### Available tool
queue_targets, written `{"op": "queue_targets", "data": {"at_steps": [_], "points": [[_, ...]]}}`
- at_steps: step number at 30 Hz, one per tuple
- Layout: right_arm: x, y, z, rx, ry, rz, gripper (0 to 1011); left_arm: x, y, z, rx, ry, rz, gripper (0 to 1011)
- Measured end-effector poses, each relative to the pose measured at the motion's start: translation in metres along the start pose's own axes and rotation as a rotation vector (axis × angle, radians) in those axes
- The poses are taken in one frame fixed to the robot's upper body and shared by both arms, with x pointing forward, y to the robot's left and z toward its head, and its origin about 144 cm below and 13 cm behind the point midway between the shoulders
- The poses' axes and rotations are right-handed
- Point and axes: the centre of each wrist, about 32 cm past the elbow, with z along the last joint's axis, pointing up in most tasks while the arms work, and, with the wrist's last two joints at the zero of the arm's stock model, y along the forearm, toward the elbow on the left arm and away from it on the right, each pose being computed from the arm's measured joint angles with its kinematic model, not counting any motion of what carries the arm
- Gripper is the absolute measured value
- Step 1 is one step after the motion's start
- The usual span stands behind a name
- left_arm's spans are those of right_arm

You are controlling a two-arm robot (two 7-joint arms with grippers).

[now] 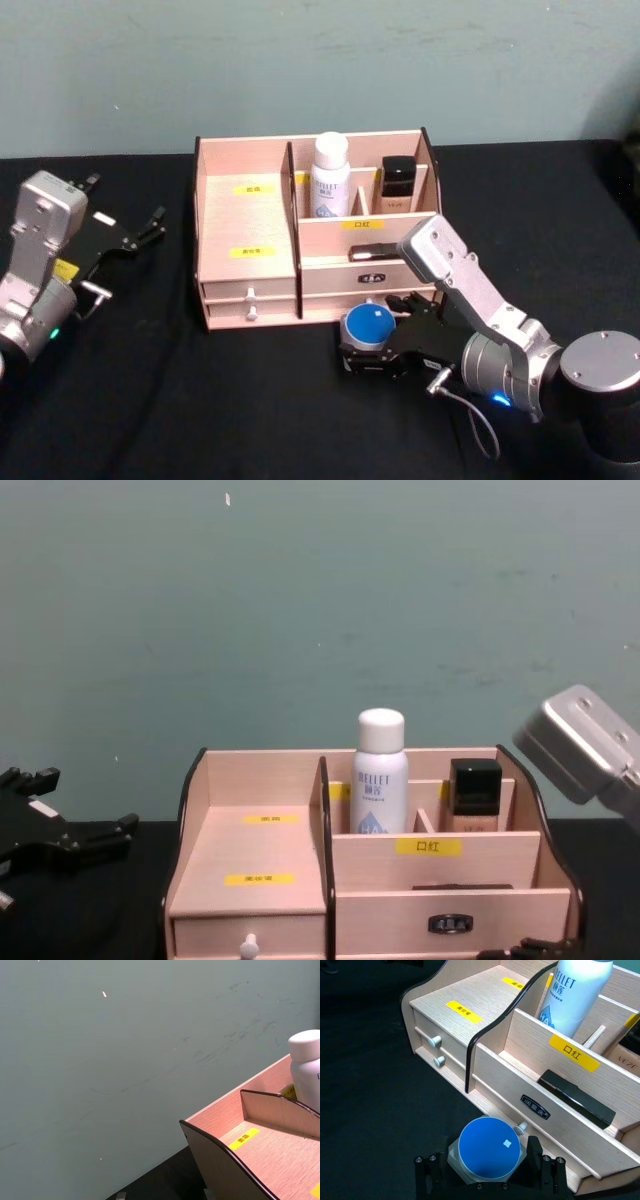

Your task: Pick up the facial cleanser and watermelon frost from the table and place them into the tiered storage box.

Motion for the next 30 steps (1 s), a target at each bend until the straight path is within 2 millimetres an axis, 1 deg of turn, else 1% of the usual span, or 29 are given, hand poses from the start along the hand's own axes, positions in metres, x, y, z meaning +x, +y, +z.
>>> {"op": "queue_targets", "data": {"at_steps": [4,6,7,8,10,11,12,14,15,16,30], "points": [[0.0000,-0.0001,0.0001,0.000,0.000,0.000,1003,0.0000,0.0000,0.0000,0.000,0.000,0.000,1001],[-0.0001,-0.0002,0.0001,0.001,-0.001,0.000,978,0.0000,0.0000,0.0000,0.000,0.000,0.000,1001],[-0.0001,-0.0002,0.0001,0.001,-0.001,0.000,961,0.0000,0.0000,0.0000,0.000,0.000,0.000,1001],[-0.0001,-0.0002,0.0001,0.000,-0.001,0.000,922,0.0000,0.0000,0.0000,0.000,0.000,0.000,1001],[-0.0002,-0.0002,0.0001,0.000,-0.001,0.000,894,0.0000,0.0000,0.0000,0.000,0.000,0.000,1001],[-0.0002,-0.0002,0.0000,0.000,-0.001,0.000,844,0.0000,0.0000,0.0000,0.000,0.000,0.000,1001],[-0.0003,-0.0003,0.0000,0.000,-0.001,0.000,833,0.0000,0.0000,0.0000,0.000,0.000,0.000,1001],[-0.0003,-0.0003,0.0000,0.000,-0.001,0.000,785,0.0000,0.0000,0.0000,0.000,0.000,0.000,1001],[-0.0004,-0.0003,0.0001,0.001,-0.001,0.001,744,0.0000,0.0000,0.0000,0.000,0.000,0.000,1001],[-0.0004,-0.0004,0.0001,0.001,-0.001,0.001,732,0.0000,0.0000,0.0000,0.000,0.000,0.000,1001],[-0.0005,-0.0005,0.0000,0.001,0.000,0.001,729,0.0000,0.0000,0.0000,0.000,0.000,0.000,1001]]}}
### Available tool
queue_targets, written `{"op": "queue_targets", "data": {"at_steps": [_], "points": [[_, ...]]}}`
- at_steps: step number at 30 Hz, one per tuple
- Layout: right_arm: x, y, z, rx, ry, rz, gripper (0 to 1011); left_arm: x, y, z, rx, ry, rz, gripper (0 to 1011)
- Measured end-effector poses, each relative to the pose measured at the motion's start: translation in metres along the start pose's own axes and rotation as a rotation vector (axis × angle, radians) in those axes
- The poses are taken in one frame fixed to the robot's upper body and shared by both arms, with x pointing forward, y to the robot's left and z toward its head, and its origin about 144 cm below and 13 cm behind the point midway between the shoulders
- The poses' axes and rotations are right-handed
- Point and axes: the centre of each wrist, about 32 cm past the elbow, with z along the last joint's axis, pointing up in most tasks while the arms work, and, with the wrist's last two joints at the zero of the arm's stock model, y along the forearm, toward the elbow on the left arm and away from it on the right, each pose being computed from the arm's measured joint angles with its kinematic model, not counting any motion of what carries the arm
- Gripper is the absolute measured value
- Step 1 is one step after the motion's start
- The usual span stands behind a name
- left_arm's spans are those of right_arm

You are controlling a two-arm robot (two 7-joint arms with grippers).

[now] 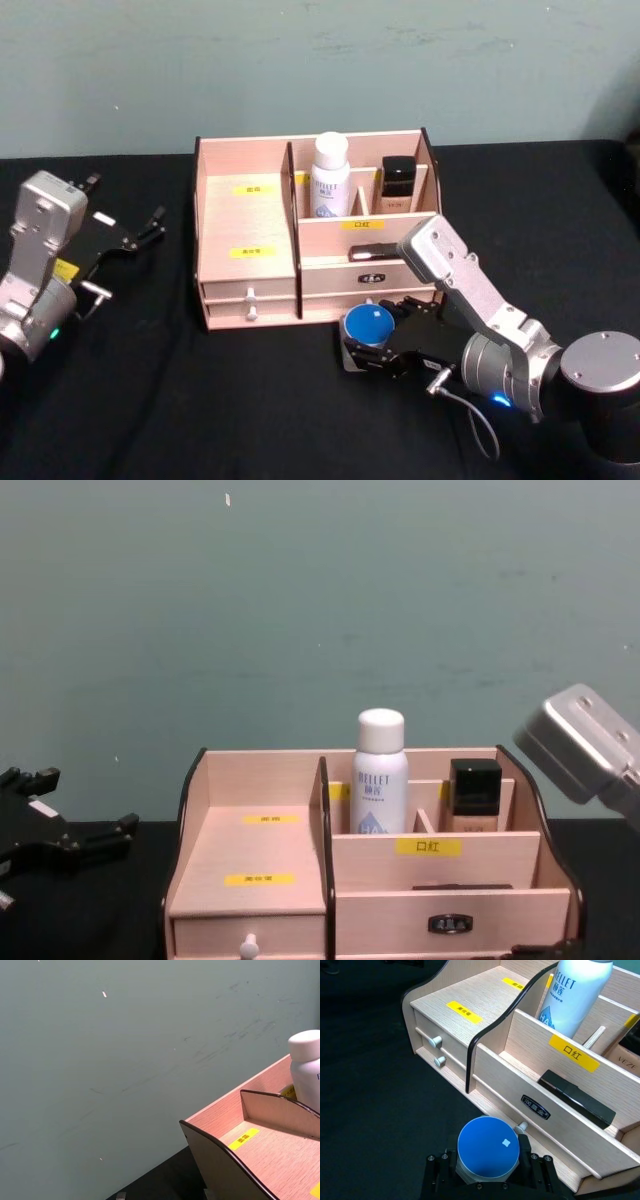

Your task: Pick up the facial cleanser and watermelon frost from the table and place them into the tiered storage box.

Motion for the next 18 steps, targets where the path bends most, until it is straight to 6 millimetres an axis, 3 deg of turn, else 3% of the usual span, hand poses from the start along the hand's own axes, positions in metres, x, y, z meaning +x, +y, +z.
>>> {"op": "queue_targets", "data": {"at_steps": [18], "points": [[-0.0021,-0.0067,0.0017,0.048,-0.011,0.034,729,0.0000,0.0000,0.0000,0.000,0.000,0.000,1001]]}}
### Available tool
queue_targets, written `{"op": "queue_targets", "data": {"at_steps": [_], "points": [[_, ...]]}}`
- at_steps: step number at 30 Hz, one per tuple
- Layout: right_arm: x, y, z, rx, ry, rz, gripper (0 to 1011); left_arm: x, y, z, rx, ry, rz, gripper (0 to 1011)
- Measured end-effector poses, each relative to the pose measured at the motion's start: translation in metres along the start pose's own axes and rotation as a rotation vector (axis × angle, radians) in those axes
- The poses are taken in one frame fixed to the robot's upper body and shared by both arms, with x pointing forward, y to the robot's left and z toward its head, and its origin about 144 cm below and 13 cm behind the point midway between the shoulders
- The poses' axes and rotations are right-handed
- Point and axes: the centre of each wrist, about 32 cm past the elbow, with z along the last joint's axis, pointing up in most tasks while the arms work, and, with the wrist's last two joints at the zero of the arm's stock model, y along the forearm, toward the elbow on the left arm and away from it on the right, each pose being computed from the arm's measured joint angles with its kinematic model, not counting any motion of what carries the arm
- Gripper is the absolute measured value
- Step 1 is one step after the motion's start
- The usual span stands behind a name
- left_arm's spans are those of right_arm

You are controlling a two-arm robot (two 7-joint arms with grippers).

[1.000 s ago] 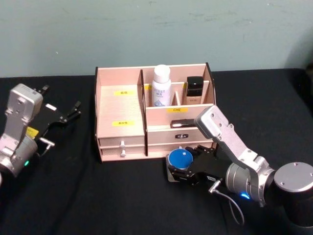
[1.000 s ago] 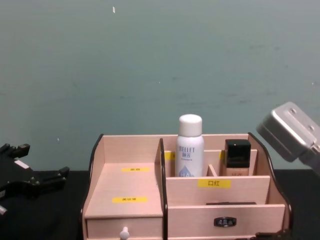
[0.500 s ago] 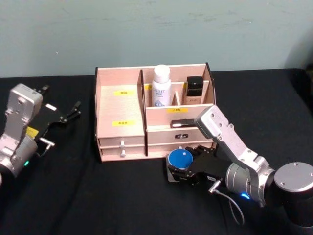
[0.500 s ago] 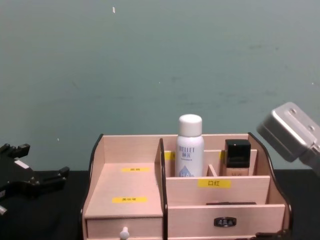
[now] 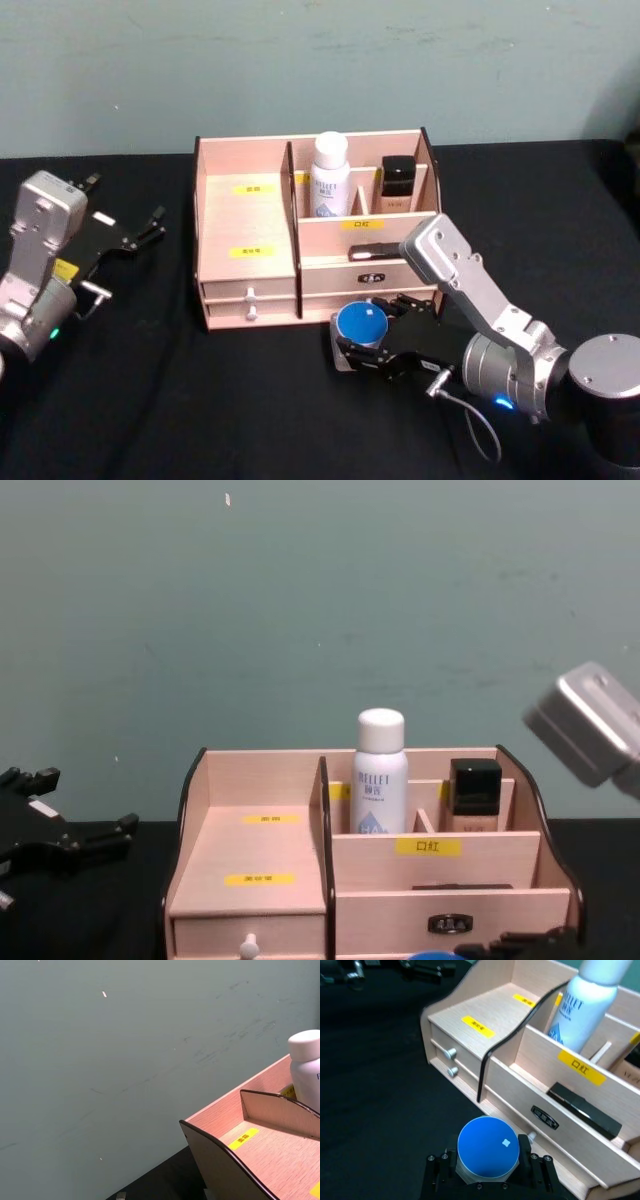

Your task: Pick up the facial cleanser and watermelon frost from the table and place them into the tiered storage box.

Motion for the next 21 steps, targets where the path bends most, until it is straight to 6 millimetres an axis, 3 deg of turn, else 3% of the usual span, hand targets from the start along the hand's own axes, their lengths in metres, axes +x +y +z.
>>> {"op": "queue_targets", "data": {"at_steps": [8,10,12,15,21], "points": [[-0.005,-0.007,0.011,0.047,-0.015,0.034,728,0.000,0.000,0.000,0.000,0.000,0.000,1001],[-0.012,-0.010,0.027,0.089,-0.035,0.074,729,0.000,0.000,0.000,0.000,0.000,0.000,1001],[-0.012,-0.010,0.028,0.089,-0.037,0.074,729,0.000,0.000,0.000,0.000,0.000,0.000,1001],[-0.021,0.001,0.053,0.139,-0.079,0.112,729,0.000,0.000,0.000,0.000,0.000,0.000,1001],[-0.024,0.008,0.067,0.164,-0.108,0.129,728,0.000,0.000,0.000,0.000,0.000,0.000,1001]]}}
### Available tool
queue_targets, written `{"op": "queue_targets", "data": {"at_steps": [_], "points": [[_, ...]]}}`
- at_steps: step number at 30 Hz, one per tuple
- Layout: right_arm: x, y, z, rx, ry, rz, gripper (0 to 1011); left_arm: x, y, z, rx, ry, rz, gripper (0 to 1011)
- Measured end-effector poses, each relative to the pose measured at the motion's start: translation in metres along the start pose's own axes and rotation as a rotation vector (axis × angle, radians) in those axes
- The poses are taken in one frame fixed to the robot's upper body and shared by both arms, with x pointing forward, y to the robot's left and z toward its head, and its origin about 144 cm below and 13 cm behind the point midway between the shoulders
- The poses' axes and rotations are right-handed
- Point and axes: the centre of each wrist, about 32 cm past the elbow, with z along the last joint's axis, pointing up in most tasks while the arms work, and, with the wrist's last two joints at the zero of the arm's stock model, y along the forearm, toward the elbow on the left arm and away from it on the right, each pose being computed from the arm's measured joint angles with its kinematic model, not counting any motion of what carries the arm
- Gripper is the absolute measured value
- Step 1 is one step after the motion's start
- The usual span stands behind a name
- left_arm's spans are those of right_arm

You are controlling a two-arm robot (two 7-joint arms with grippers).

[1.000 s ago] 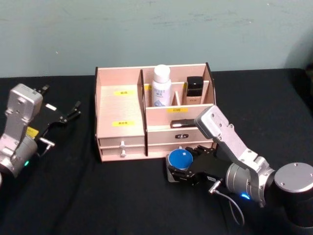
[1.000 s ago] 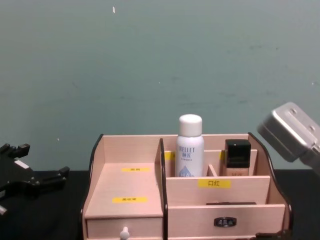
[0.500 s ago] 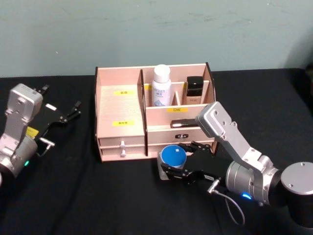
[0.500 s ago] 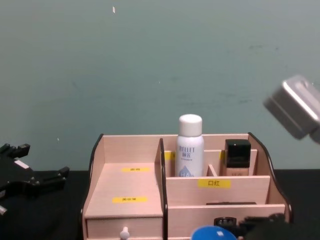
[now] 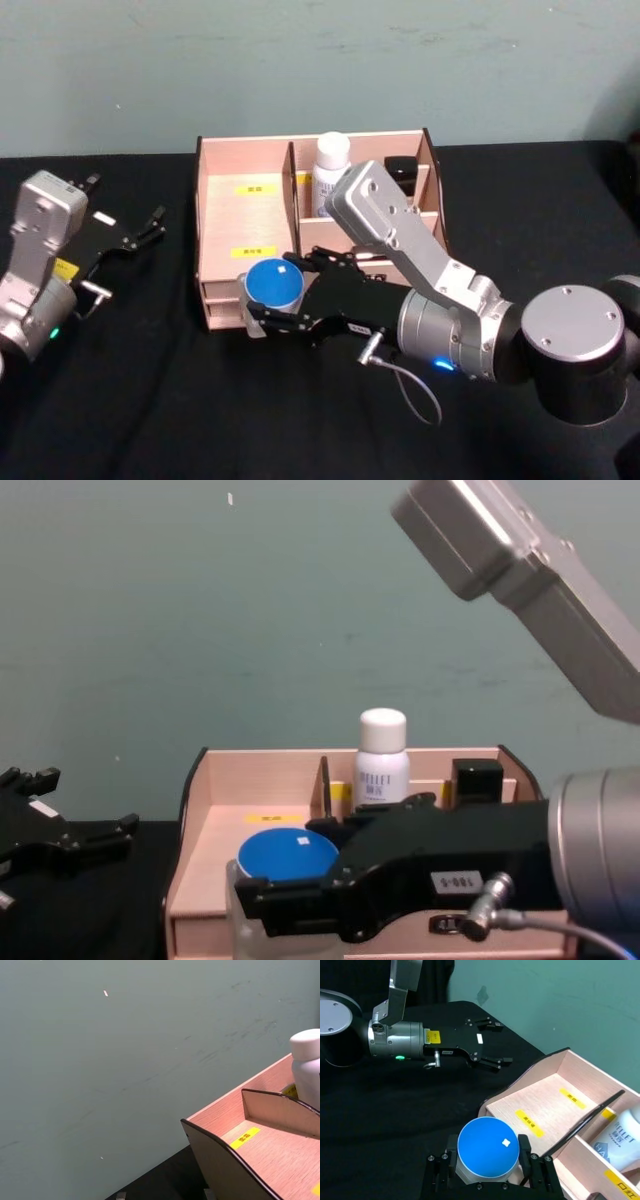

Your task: Pick up the facial cleanser and watermelon frost from the table and place them into the tiered storage box.

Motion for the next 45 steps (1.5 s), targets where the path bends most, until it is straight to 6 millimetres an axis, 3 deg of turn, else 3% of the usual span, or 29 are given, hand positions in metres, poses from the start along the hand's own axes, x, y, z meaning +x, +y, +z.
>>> {"op": "queue_targets", "data": {"at_steps": [11,45], "points": [[0.006,0.006,0.006,0.005,-0.013,-0.023,729,0.000,0.000,0.000,0.000,0.000,0.000,1001],[0.034,0.063,0.019,-0.012,-0.021,-0.102,729,0.000,0.000,0.000,0.000,0.000,0.000,1001]]}}
